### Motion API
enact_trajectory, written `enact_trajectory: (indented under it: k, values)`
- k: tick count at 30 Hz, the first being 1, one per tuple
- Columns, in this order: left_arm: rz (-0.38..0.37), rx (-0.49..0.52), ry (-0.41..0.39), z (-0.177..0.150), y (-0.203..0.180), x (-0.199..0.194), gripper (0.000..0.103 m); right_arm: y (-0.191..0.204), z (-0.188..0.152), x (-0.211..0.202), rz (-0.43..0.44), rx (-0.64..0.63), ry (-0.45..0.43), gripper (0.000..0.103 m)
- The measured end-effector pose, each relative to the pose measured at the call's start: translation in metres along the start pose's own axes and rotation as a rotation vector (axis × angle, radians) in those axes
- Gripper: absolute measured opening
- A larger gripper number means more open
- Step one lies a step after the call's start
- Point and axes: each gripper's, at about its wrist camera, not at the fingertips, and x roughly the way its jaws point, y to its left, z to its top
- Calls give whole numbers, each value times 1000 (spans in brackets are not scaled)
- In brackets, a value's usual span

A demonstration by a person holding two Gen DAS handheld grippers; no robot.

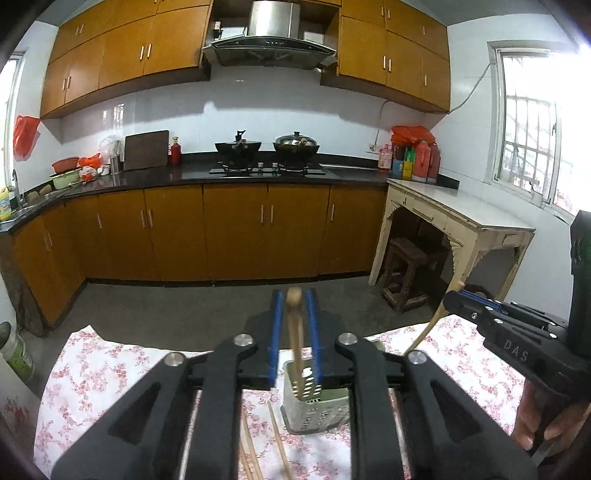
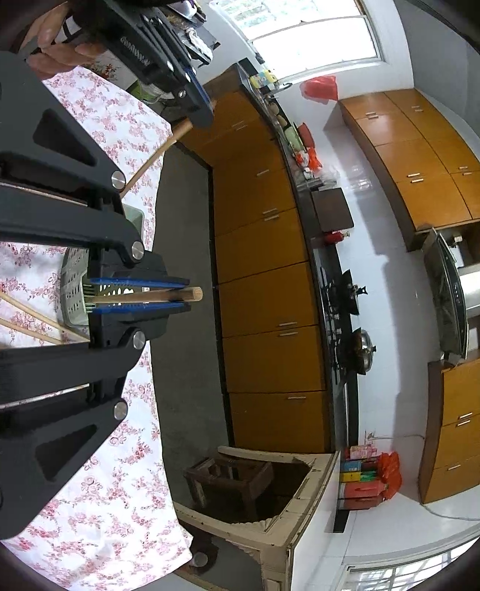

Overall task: Organize utensils
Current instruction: 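Lower the left chopstick into the green holder and open while the right tool does likewise, then close the right tool on another chopstick while the left tool grasps one too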

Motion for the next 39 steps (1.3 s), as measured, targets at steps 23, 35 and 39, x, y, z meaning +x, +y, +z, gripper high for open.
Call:
enact_trajectory:
  k: [23, 35, 39]
  values:
    - [96, -47, -45, -79, 64, -108, 38, -45, -60, -85, -129, 27, -45, 17]
    - [160, -77, 237, -196, 86, -39, 40, -61, -176, 24, -139, 95, 275, 19]
    - [151, -88, 301, -217, 90, -25, 40, -54, -198, 46, -140, 82, 338, 19]
